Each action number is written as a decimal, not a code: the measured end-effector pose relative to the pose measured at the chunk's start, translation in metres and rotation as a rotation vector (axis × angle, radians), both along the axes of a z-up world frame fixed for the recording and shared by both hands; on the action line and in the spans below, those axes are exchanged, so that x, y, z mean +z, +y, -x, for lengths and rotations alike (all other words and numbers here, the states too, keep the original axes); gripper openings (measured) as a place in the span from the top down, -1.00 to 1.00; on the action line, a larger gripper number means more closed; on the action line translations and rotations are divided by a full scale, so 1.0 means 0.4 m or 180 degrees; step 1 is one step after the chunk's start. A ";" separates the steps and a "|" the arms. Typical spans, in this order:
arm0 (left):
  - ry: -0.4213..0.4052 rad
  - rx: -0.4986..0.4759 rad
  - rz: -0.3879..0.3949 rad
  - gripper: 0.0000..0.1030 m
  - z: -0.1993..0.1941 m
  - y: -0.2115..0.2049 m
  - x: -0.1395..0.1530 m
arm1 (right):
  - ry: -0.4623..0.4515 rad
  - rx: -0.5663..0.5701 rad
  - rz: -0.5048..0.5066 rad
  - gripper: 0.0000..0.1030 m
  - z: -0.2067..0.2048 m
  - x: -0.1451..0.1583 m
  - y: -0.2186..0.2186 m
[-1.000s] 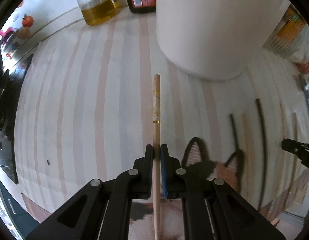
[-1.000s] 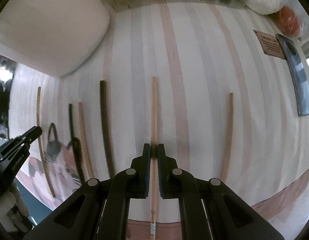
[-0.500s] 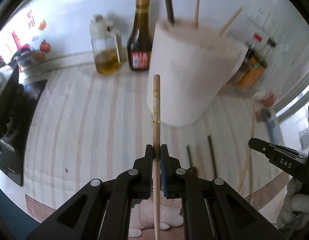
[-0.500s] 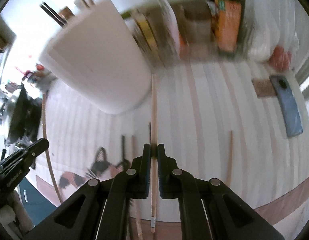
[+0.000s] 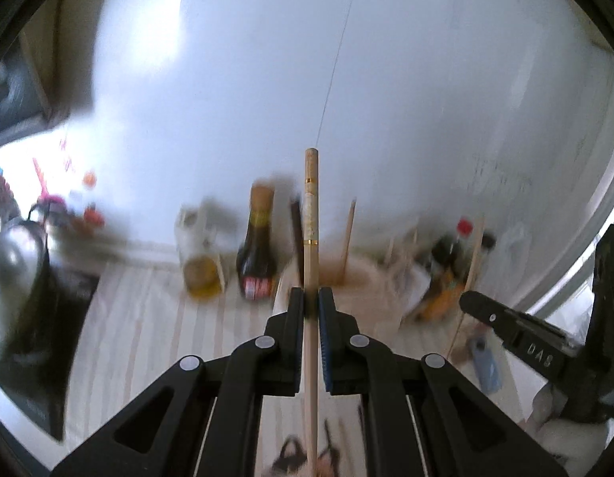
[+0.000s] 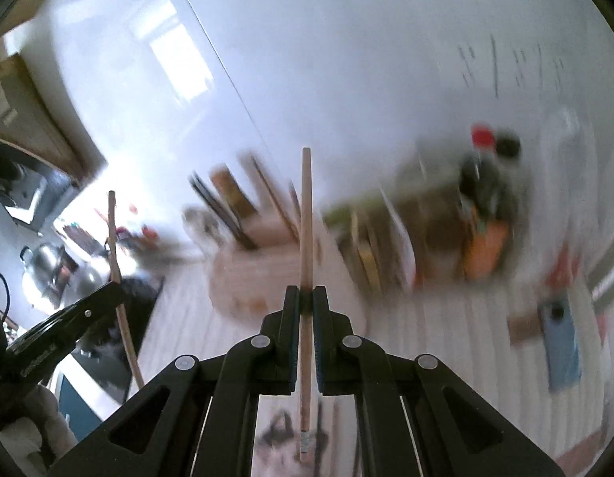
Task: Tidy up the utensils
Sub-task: 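Raise both chopsticks over the holder and open both tools to drop them in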
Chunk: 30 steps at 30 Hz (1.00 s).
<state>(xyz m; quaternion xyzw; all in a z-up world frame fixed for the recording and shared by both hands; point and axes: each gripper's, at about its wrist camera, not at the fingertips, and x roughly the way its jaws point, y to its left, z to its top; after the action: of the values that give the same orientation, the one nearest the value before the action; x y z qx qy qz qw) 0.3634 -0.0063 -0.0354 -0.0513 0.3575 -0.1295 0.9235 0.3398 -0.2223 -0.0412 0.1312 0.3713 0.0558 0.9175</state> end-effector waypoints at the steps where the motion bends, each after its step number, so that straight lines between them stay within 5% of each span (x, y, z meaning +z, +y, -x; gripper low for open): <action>1: -0.0057 -0.0008 0.0012 0.91 -0.023 -0.009 0.018 | -0.0063 -0.0005 0.0009 0.88 -0.015 0.021 0.003; 6: -0.0263 -0.0049 0.0115 0.91 -0.130 -0.045 0.076 | -0.0368 -0.0051 0.0057 0.88 -0.111 0.106 0.025; 12: -0.0377 -0.0029 0.0145 0.91 -0.262 -0.070 0.063 | -0.0658 -0.0179 -0.0002 0.88 -0.216 0.148 0.031; 23: -0.0411 -0.0032 0.0011 0.90 -0.372 -0.102 -0.066 | -0.1010 -0.0396 -0.0104 0.87 -0.317 0.081 0.005; 30: -0.0420 -0.0087 -0.0036 0.90 -0.357 -0.101 -0.071 | -0.0930 -0.0226 0.0055 0.87 -0.310 0.030 0.025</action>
<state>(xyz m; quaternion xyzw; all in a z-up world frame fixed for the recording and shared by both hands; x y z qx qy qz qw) 0.5064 -0.0466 -0.0639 -0.0325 0.2972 -0.1432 0.9434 0.4639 -0.2124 -0.0294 0.1268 0.2294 0.0386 0.9643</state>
